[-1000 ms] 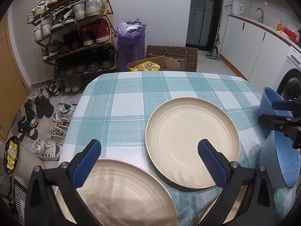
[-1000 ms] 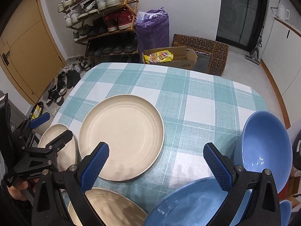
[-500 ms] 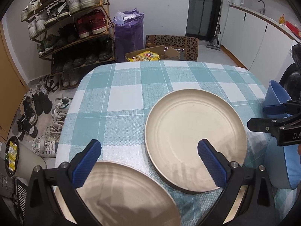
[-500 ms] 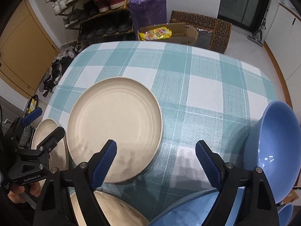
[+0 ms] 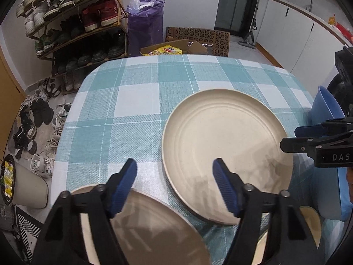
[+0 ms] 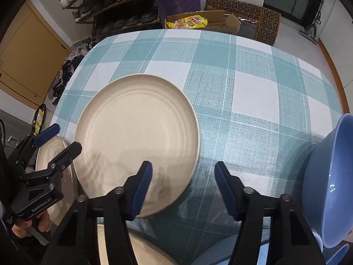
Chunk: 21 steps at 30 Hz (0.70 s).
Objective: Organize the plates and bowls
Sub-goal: 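Close the left tool on a cream plate rim while the right tool grips another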
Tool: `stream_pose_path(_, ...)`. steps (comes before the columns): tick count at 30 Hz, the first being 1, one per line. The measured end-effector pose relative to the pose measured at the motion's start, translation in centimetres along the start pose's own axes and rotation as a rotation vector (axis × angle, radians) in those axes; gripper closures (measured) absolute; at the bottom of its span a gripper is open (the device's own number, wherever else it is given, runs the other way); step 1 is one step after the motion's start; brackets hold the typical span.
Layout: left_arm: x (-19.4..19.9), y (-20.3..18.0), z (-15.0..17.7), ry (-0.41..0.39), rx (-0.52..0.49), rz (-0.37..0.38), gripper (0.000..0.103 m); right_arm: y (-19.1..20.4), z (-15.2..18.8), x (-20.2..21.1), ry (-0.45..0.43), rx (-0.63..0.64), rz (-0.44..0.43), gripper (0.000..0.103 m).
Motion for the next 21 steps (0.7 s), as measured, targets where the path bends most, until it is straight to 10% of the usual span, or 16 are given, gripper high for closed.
stream_pose_path(21, -1.2, -0.4, 0.4, 0.046, -0.012, 0.017, 0.069, 0.6, -0.1, -2.2, 0.051, 0.019, 0.017, 0.072)
Point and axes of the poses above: each gripper's, at about its wrist camera, not at the fingertips, and x roughly against the way its jaws point, y to its left, z to its underside, the point moved 4 cm from there along -x, roughly the way its jaws point, and after that the axes turned 9 degrees about y, right-handed, at the moved point
